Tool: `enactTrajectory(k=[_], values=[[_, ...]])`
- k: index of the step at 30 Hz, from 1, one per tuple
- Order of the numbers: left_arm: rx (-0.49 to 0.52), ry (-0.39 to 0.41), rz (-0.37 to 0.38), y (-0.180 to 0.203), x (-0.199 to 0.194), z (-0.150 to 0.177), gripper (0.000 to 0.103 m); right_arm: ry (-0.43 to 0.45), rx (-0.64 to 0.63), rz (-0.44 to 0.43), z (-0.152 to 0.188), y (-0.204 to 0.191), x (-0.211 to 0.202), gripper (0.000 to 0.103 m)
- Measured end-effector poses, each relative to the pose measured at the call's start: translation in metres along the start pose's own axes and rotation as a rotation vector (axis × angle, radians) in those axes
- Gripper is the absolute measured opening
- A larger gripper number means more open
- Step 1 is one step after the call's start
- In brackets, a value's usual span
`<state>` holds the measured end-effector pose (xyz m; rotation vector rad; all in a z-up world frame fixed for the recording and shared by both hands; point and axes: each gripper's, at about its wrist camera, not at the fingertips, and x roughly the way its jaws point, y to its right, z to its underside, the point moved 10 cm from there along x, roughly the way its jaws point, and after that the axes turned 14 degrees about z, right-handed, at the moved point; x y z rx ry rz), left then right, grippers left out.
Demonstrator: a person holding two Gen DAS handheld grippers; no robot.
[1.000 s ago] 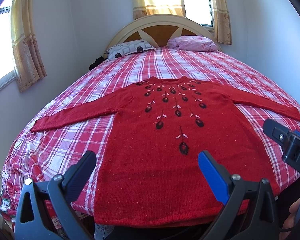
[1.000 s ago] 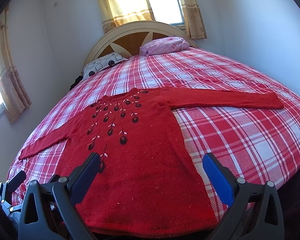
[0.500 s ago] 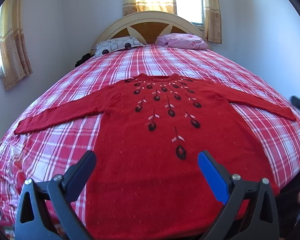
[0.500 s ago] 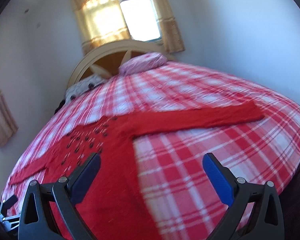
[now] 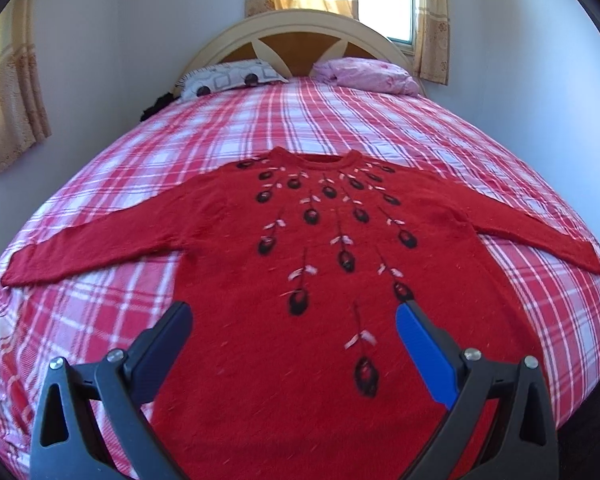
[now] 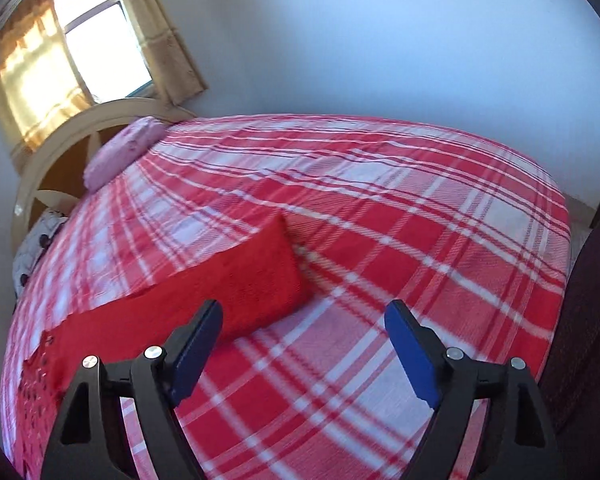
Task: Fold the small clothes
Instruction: 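Reach the right tool to the sweater's sleeve cuff and grasp it, then fold the gripped sleeve across the sweater body with the right tool, release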
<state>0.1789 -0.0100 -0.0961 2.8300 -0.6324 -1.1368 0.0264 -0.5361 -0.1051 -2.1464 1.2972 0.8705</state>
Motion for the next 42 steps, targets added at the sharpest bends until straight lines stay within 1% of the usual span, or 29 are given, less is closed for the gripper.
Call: enactTrajectory(k=[2, 5, 8, 9, 11, 12, 13, 14, 15, 16, 17, 18, 20, 21, 22, 24, 29, 33, 36, 38, 42], values=[[0.017, -0.014, 0.011, 0.008, 0.013, -0.005, 0.103, -0.016, -0.003, 0.016, -0.003, 0.0, 0.009, 0.084], [0.049, -0.034, 0.018, 0.02, 0.029, -0.014, 0.103, -0.039, -0.036, 0.029, -0.009, -0.013, 0.026, 0.083], [0.066, -0.05, 0.045, 0.032, 0.041, -0.021, 0.103, -0.069, -0.095, 0.046, -0.013, -0.028, 0.045, 0.08], [0.071, -0.056, 0.057, 0.036, 0.046, -0.024, 0.103, -0.081, -0.099, 0.056, -0.012, -0.03, 0.051, 0.078], [0.073, -0.06, 0.067, 0.04, 0.054, -0.028, 0.103, -0.068, -0.122, 0.081, -0.012, -0.035, 0.058, 0.077], [0.072, -0.064, 0.068, 0.041, 0.059, -0.029, 0.103, -0.056, -0.154, 0.094, -0.012, -0.038, 0.059, 0.075], [0.068, -0.071, 0.068, 0.041, 0.064, -0.03, 0.103, -0.042, -0.2, 0.119, -0.01, -0.042, 0.06, 0.066], [0.065, -0.075, 0.07, 0.042, 0.068, -0.03, 0.103, -0.028, -0.236, 0.137, -0.008, -0.044, 0.06, 0.062], [0.059, -0.082, 0.074, 0.042, 0.072, -0.028, 0.103, -0.013, -0.267, 0.13, -0.007, -0.048, 0.059, 0.053], [0.055, -0.089, 0.078, 0.041, 0.076, -0.026, 0.103, -0.006, -0.288, 0.112, -0.006, -0.052, 0.058, 0.044], [0.053, -0.098, 0.078, 0.04, 0.08, -0.023, 0.103, -0.004, -0.304, 0.096, -0.005, -0.056, 0.057, 0.041], [0.053, -0.103, 0.077, 0.04, 0.083, -0.021, 0.103, -0.004, -0.315, 0.086, -0.004, -0.058, 0.057, 0.035], [0.049, -0.121, 0.075, 0.038, 0.088, -0.016, 0.103, -0.012, -0.329, 0.07, -0.004, -0.062, 0.058, 0.029], [0.044, -0.128, 0.077, 0.037, 0.09, -0.014, 0.103, -0.021, -0.326, 0.059, -0.004, -0.063, 0.057, 0.024], [0.038, -0.131, 0.078, 0.034, 0.091, -0.012, 0.103, -0.034, -0.313, 0.045, -0.005, -0.064, 0.056, 0.017], [0.028, -0.125, 0.079, 0.031, 0.09, -0.01, 0.103, -0.062, -0.271, 0.008, -0.008, -0.064, 0.053, 0.011], [0.024, -0.093, 0.082, 0.024, 0.086, -0.014, 0.103, -0.076, -0.233, -0.047, -0.013, -0.076, 0.033, 0.011], [0.04, -0.085, 0.076, 0.022, 0.086, -0.016, 0.103, -0.057, -0.24, -0.119, -0.021, -0.105, 0.005, 0.01], [0.035, -0.083, 0.077, 0.018, 0.085, -0.016, 0.103, -0.046, -0.273, -0.197, -0.022, -0.139, -0.022, 0.01], [0.023, -0.081, 0.082, 0.015, 0.084, -0.016, 0.103, -0.053, -0.293, -0.273, -0.019, -0.169, -0.043, 0.01], [0.017, -0.07, 0.073, 0.007, 0.081, -0.017, 0.103, -0.077, -0.353, -0.398, -0.001, -0.228, -0.073, 0.01]])
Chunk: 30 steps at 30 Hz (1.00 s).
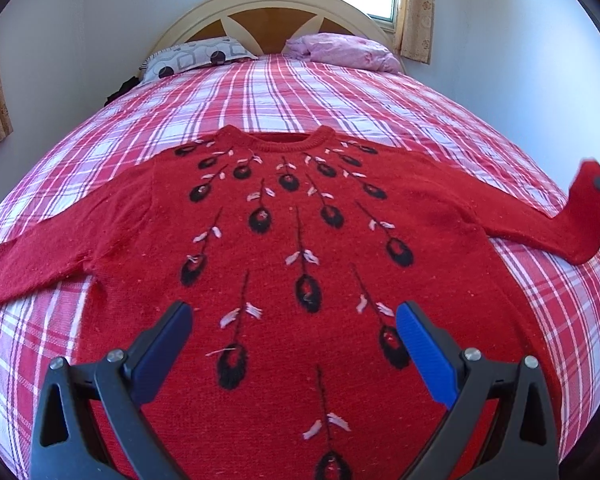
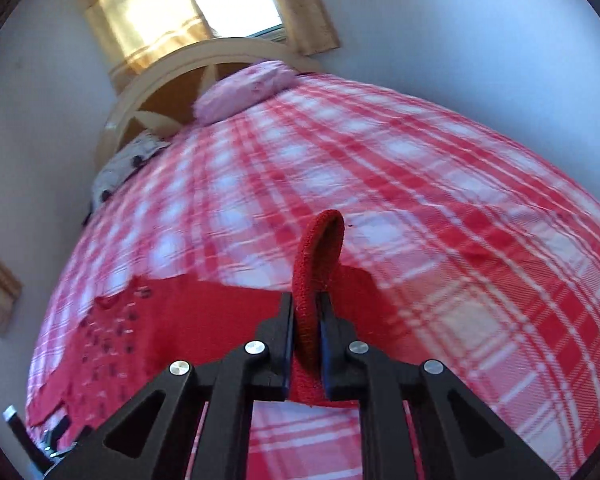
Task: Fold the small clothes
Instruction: 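Fold the gripped sleeve across the sweater body with the right tool, release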
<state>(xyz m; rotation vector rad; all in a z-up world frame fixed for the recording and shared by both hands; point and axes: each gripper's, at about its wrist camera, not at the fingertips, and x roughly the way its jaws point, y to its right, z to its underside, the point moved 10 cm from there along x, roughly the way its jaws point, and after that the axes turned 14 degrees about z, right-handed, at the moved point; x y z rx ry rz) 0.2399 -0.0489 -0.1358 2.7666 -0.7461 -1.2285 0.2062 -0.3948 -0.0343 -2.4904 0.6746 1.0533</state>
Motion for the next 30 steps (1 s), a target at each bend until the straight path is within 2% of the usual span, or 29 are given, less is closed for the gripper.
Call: enactTrajectory(k=[4, 9, 11, 15, 18, 20, 22, 24, 26, 27, 28, 29, 30], values=[[-0.022, 0.012, -0.029, -0.016, -0.004, -0.001, 0.103, -0.056, -0.062, -0.128, 0.013, -0.08, 0.015, 0.01], [-0.057, 0.025, -0.057, -0.036, -0.007, 0.0, 0.103, -0.101, -0.103, -0.235, 0.034, -0.158, 0.038, 0.01], [-0.064, 0.02, -0.04, -0.038, -0.004, -0.003, 0.103, -0.111, -0.122, -0.257, 0.041, -0.178, 0.044, 0.01], [-0.024, 0.017, 0.069, -0.021, 0.003, -0.02, 0.103, -0.142, -0.131, -0.312, 0.05, -0.205, 0.051, 0.01], [0.056, 0.027, 0.162, 0.008, 0.015, -0.034, 0.103, -0.159, -0.13, -0.334, 0.054, -0.203, 0.05, 0.01], [0.123, -0.003, 0.237, 0.036, 0.029, -0.035, 0.103, -0.175, -0.138, -0.34, 0.054, -0.203, 0.053, 0.01], [0.168, -0.045, 0.302, 0.061, 0.049, -0.031, 0.103, -0.221, -0.153, -0.389, 0.06, -0.21, 0.057, 0.011], [0.154, -0.094, 0.355, 0.077, 0.066, -0.028, 0.103, -0.256, -0.175, -0.44, 0.067, -0.218, 0.058, 0.011], [0.115, -0.138, 0.375, 0.083, 0.082, -0.025, 0.103, -0.274, -0.17, -0.474, 0.07, -0.219, 0.057, 0.012], [0.1, -0.147, 0.375, 0.083, 0.086, -0.026, 0.103, -0.285, -0.147, -0.489, 0.069, -0.217, 0.057, 0.019], [0.082, -0.155, 0.376, 0.082, 0.09, -0.027, 0.103, -0.292, -0.116, -0.503, 0.066, -0.211, 0.058, 0.036], [0.072, -0.158, 0.377, 0.081, 0.09, -0.028, 0.103, -0.288, -0.089, -0.506, 0.063, -0.203, 0.06, 0.047], [0.072, -0.155, 0.383, 0.081, 0.089, -0.03, 0.103, -0.272, -0.065, -0.504, 0.059, -0.195, 0.06, 0.063]])
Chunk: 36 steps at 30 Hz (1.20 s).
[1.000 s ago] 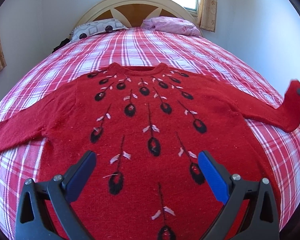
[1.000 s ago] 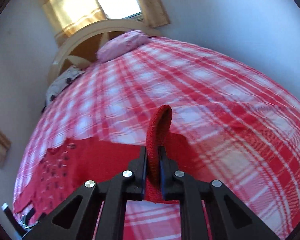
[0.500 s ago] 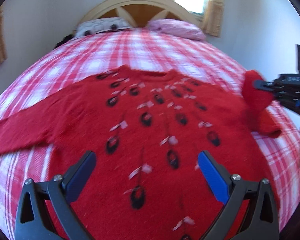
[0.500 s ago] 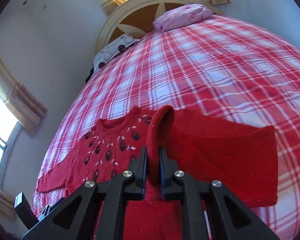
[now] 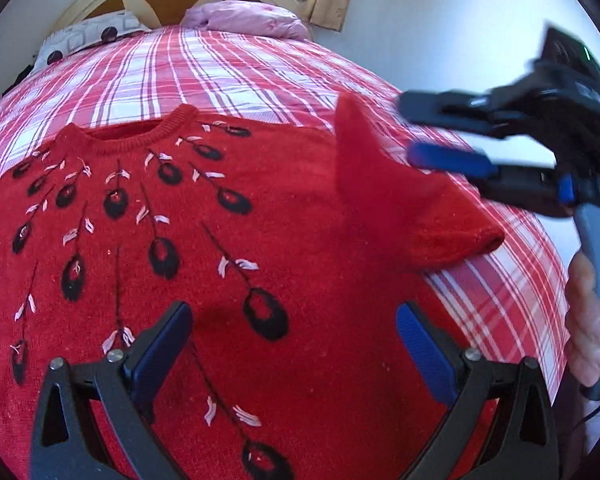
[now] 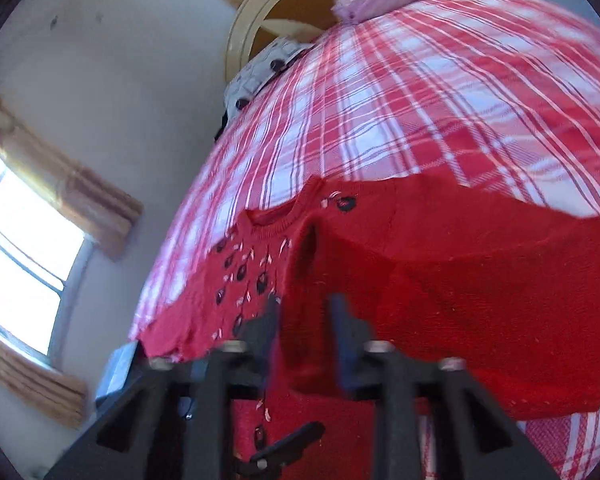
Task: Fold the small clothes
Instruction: 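Fold the gripped sleeve across the sweater body with the right tool, release, then grasp the other sleeve cuff with the left tool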
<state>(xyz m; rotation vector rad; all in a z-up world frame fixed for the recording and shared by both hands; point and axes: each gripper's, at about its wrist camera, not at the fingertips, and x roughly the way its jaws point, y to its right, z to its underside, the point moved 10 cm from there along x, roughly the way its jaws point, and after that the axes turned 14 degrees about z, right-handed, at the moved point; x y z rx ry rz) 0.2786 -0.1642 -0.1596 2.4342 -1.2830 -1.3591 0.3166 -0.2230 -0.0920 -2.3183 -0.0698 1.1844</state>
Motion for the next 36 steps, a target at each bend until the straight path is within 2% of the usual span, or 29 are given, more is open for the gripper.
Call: enactTrajectory(k=[1, 3, 6, 10, 11, 13, 15, 19, 20, 22, 23, 24, 25, 27, 28, 29, 33, 36], values=[[0.01, 0.005, 0.008, 0.002, -0.002, -0.002, 0.103, 0.025, 0.013, -0.003, -0.003, 0.009, -0.006, 0.071], [0.047, 0.011, 0.009, 0.007, -0.003, -0.008, 0.103, 0.061, 0.038, -0.02, -0.007, 0.028, -0.019, 0.071], [0.064, -0.012, 0.01, 0.008, 0.004, -0.013, 0.103, 0.13, 0.056, 0.022, -0.014, 0.052, -0.04, 0.071], [-0.029, 0.006, 0.009, -0.006, 0.005, -0.023, 0.103, 0.209, 0.045, 0.107, -0.012, 0.084, -0.071, 0.071], [-0.079, 0.015, 0.035, -0.01, 0.008, -0.028, 0.101, 0.225, 0.041, 0.128, -0.011, 0.09, -0.076, 0.071], [-0.133, 0.006, 0.075, -0.01, 0.015, -0.028, 0.09, 0.255, 0.027, 0.18, -0.008, 0.103, -0.085, 0.071], [-0.159, -0.027, 0.038, -0.013, 0.027, -0.026, 0.087, 0.27, 0.025, 0.233, -0.002, 0.116, -0.091, 0.071], [-0.169, -0.001, -0.007, -0.013, 0.03, -0.029, 0.085, 0.244, 0.065, 0.269, 0.007, 0.142, -0.085, 0.071], [-0.182, 0.007, -0.01, -0.014, 0.029, -0.031, 0.078, 0.237, 0.078, 0.272, 0.009, 0.146, -0.083, 0.071], [-0.194, 0.03, -0.016, -0.017, 0.023, -0.036, 0.051, 0.221, 0.122, 0.263, 0.012, 0.156, -0.079, 0.071], [-0.194, 0.034, 0.011, -0.014, 0.021, -0.037, 0.016, 0.219, 0.139, 0.255, 0.014, 0.159, -0.077, 0.071], [-0.205, 0.027, 0.055, -0.011, 0.021, -0.036, 0.01, 0.218, 0.15, 0.251, 0.015, 0.162, -0.076, 0.071], [-0.21, 0.029, 0.065, -0.01, 0.02, -0.035, 0.01, 0.218, 0.15, 0.253, 0.017, 0.162, -0.076, 0.071], [-0.177, 0.047, 0.026, -0.01, 0.018, -0.036, 0.01, 0.219, 0.147, 0.26, 0.021, 0.163, -0.073, 0.071], [-0.166, 0.051, 0.017, -0.01, 0.019, -0.034, 0.014, 0.216, 0.144, 0.263, 0.023, 0.163, -0.071, 0.071], [-0.175, 0.042, 0.024, -0.011, 0.022, -0.031, 0.024, 0.216, 0.14, 0.267, 0.024, 0.163, -0.07, 0.071], [-0.211, 0.043, 0.048, -0.009, 0.024, -0.026, 0.04, 0.228, 0.111, 0.279, 0.027, 0.161, -0.069, 0.071], [-0.193, 0.038, 0.016, -0.006, 0.025, -0.026, 0.041, 0.235, 0.105, 0.277, 0.028, 0.162, -0.069, 0.071]])
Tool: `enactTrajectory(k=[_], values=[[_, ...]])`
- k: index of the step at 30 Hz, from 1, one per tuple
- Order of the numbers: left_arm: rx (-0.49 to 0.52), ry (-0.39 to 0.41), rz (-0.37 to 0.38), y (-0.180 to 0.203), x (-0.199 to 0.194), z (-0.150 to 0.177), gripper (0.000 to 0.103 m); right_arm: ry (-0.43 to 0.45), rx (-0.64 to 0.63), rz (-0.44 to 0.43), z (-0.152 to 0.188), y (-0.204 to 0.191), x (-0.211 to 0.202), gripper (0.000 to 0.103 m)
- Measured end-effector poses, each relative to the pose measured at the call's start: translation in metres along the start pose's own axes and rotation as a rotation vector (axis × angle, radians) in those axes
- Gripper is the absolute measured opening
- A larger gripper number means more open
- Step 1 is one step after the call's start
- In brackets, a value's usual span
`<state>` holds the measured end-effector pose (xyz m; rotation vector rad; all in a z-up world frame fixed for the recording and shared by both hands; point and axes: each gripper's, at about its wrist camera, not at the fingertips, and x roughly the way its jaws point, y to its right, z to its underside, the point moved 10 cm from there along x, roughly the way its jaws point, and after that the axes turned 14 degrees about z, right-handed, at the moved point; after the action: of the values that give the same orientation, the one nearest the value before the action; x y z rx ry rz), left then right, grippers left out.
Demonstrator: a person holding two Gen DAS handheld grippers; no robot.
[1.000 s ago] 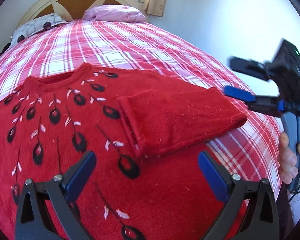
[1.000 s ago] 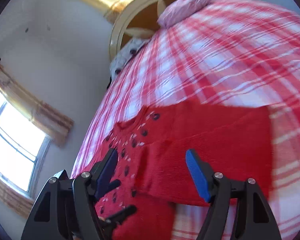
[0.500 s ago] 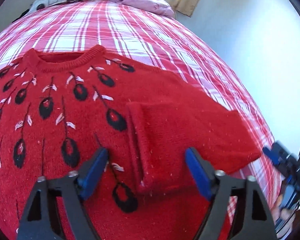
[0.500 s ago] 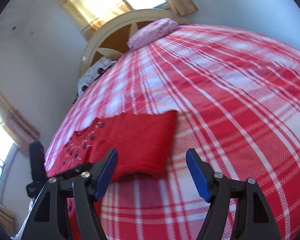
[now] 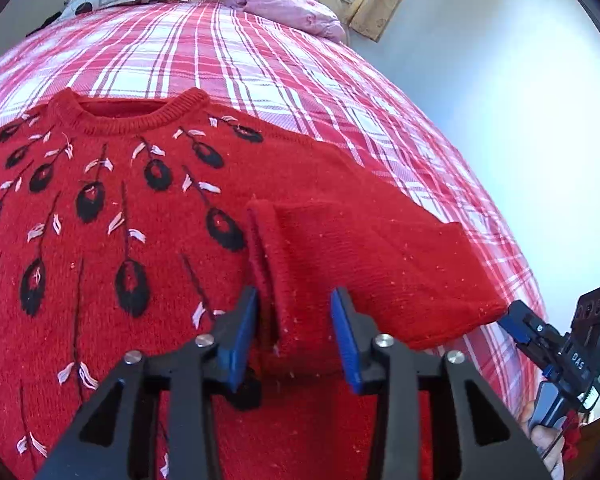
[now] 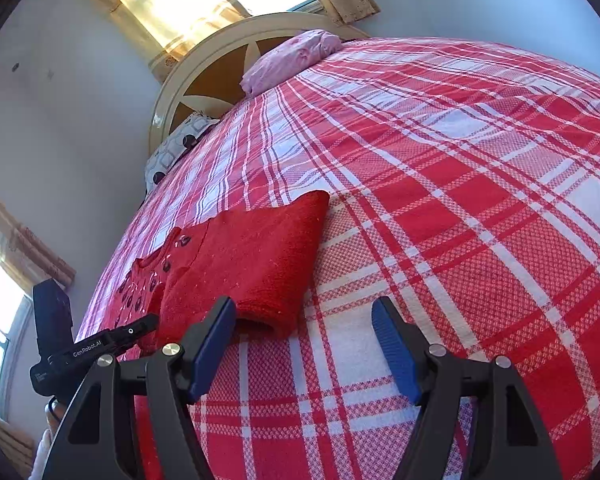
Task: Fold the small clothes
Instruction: 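Grasp the other sleeve cuff with the left tool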
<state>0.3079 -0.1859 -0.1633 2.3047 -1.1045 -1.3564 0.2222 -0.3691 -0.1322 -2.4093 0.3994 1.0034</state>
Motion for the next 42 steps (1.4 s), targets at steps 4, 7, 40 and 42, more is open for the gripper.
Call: enactTrajectory(k=[4, 7, 40, 42], values=[[0.018, 0.007, 0.01, 0.005, 0.003, 0.001, 0.011, 0.007, -0.003, 0.006, 0.001, 0.0, -0.001, 0.071], [-0.012, 0.028, 0.038, 0.003, 0.0, -0.002, 0.009, 0.01, -0.007, 0.005, 0.002, -0.001, -0.002, 0.071], [-0.091, 0.412, -0.082, -0.093, -0.177, -0.074, 0.008, -0.03, -0.104, -0.035, 0.019, -0.073, -0.013, 0.071], [-0.12, 0.403, -0.108, -0.114, -0.173, -0.067, 0.008, -0.03, -0.132, -0.044, 0.019, -0.086, -0.011, 0.071]])
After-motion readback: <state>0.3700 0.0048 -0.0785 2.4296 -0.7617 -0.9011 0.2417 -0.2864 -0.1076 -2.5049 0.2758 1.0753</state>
